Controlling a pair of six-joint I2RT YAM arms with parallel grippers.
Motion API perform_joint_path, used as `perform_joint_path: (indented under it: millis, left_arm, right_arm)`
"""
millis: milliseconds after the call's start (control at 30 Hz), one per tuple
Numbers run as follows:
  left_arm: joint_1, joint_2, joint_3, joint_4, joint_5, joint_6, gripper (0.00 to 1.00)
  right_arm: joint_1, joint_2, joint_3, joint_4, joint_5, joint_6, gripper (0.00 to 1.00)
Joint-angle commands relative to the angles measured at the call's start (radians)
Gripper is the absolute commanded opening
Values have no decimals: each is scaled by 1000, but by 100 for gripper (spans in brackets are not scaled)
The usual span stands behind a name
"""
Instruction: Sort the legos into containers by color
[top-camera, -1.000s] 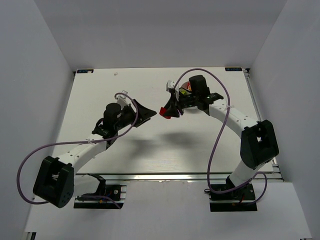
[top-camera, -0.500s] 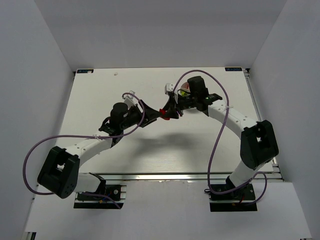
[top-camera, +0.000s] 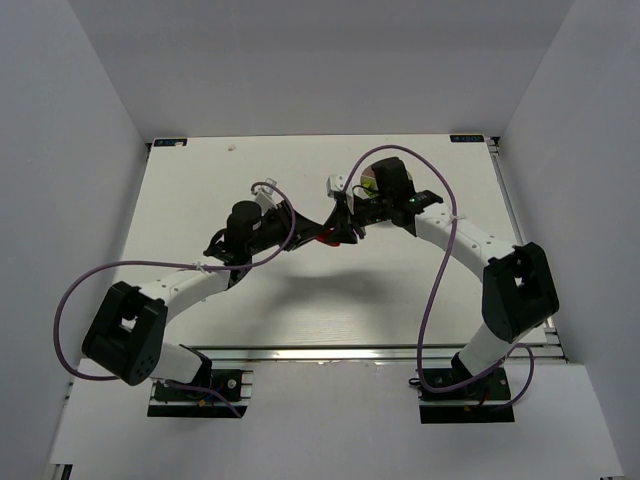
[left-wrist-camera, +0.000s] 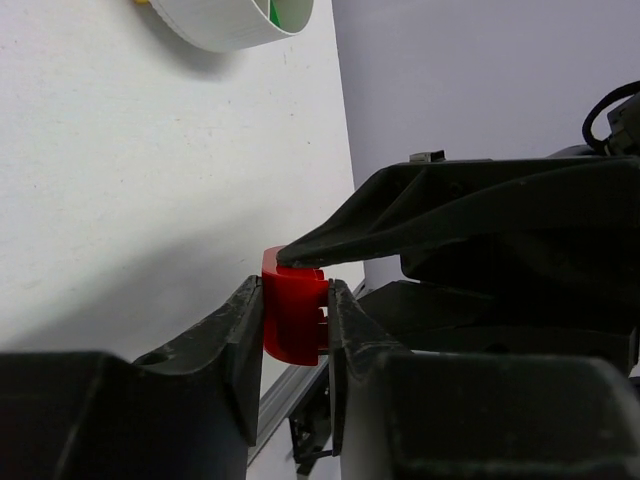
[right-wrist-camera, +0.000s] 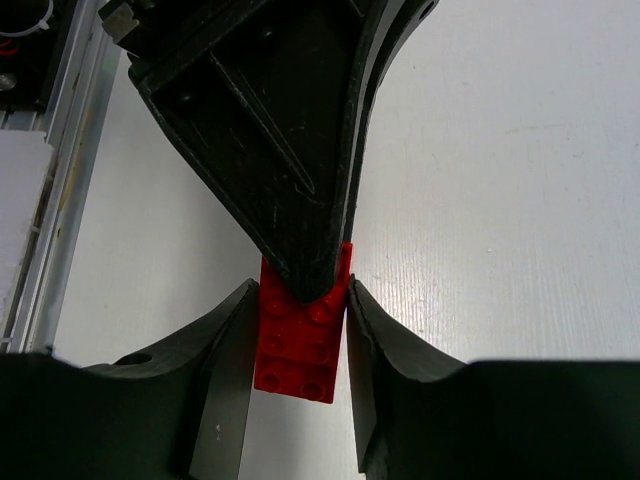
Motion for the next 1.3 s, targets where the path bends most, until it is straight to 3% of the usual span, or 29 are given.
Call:
perform_joint_path:
  millis: [0, 133, 200, 233, 267, 333, 367, 400, 733, 900, 967, 1000, 1033, 1067, 1100, 1267]
  left_arm:
    - [-7, 3, 36, 17, 36, 13, 28]
    - [-9, 4, 37, 12, 51, 19, 18]
    - [-9, 4, 46, -3, 59, 29, 12]
    - [-9, 4, 50, -9, 60, 39, 9]
    - [-9, 4, 54, -28, 57, 45, 8]
    - [-9, 1, 68, -46, 56, 64, 7]
    - [-9, 0, 74, -66, 50, 72, 4]
    - [-9, -2, 79, -80, 42, 78, 3]
    - [1, 66, 198, -238, -12, 206, 2]
    - [17, 188, 337, -276, -62, 266, 0]
    - [17, 237, 398, -278, -85, 294, 0]
    - [17, 289, 462, -275, -90, 299, 0]
    - [17, 316, 494, -267, -96, 309, 0]
    - [17, 343, 528, -255, -102, 315, 0]
    - [17, 397, 590, -246, -105, 320, 0]
    - [17, 534, 761, -186, -124, 339, 0]
  right_arm:
    - [2, -36, -3, 2, -4, -15, 0]
    - [2, -31, 2, 9, 7, -8, 0]
    - [2, -31, 2, 12, 12, -3, 12]
    - [2, -33, 2, 14, 15, 1, 20]
    - [2, -34, -1, 17, 19, 8, 38]
    - [2, -41, -10, 35, 38, 20, 60]
    - [1, -42, -14, 38, 47, 23, 84]
    - [1, -45, -17, 45, 68, 23, 89]
    - [-71, -140, -58, 71, 116, 77, 90]
    - [-195, -237, -73, 81, 125, 96, 89]
    - [-260, -286, -79, 98, 131, 113, 77]
    - [-280, -300, -83, 112, 128, 120, 64]
    - [-315, -323, -86, 112, 128, 126, 45]
    - [-330, -332, -87, 114, 141, 132, 5]
    - [-343, -343, -89, 111, 144, 136, 0]
    - [-398, -404, -161, 117, 151, 170, 0]
